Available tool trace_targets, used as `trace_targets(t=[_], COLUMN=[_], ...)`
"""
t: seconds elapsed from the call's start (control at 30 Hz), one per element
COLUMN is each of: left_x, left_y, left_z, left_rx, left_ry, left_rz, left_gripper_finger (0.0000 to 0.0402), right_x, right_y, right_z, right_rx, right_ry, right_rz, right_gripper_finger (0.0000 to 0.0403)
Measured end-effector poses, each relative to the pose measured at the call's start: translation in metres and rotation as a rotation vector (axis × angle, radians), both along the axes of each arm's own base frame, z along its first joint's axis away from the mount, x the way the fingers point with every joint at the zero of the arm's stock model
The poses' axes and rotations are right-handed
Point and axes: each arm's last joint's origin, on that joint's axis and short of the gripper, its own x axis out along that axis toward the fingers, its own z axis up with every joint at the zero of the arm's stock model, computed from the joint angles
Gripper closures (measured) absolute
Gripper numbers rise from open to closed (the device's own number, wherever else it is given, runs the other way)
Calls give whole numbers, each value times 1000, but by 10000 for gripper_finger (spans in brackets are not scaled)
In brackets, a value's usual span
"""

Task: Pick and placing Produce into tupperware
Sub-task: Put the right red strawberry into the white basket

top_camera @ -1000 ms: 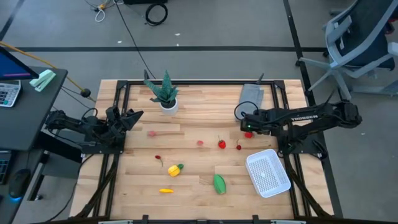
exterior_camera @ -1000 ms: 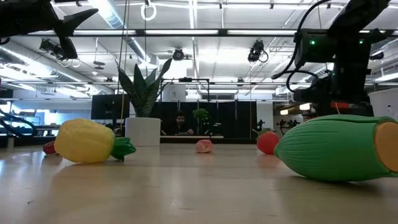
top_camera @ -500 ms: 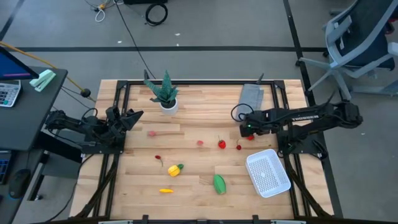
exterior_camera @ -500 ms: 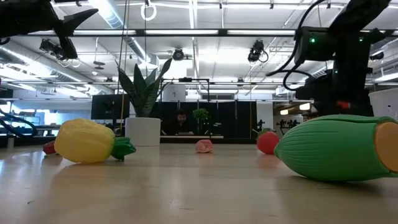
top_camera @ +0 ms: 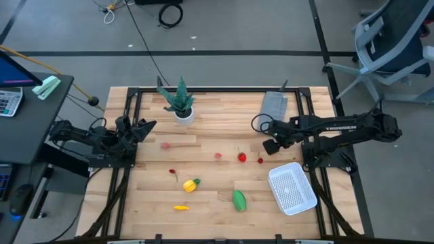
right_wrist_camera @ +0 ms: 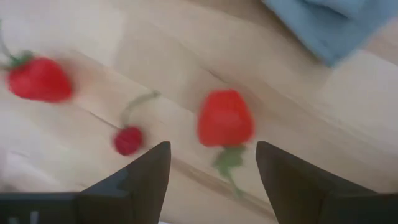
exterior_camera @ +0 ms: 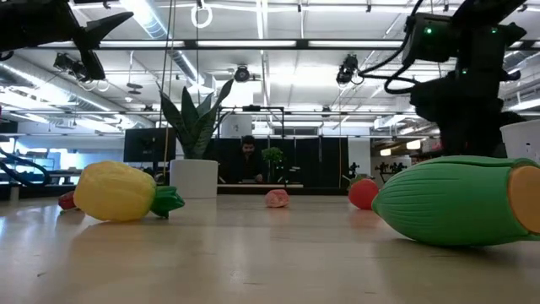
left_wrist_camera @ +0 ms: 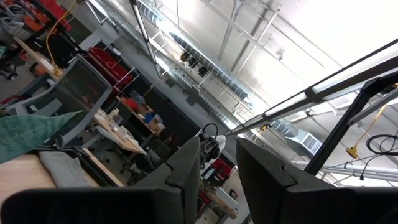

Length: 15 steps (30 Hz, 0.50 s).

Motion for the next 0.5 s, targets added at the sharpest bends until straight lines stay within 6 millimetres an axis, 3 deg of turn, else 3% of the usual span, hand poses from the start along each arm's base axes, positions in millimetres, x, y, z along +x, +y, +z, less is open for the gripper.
trace_targets(t=[0.5], left_x=[2], left_y=[-1], left_z=[-3], left_rx=[12], left_ry=[42], left_rz=[0], left_gripper_finger=[291], right_x=[-2], right_y=[14], right_z=[-6], right_rx=[53], right_ry=[86], right_rz=[120], right_gripper_finger=[157])
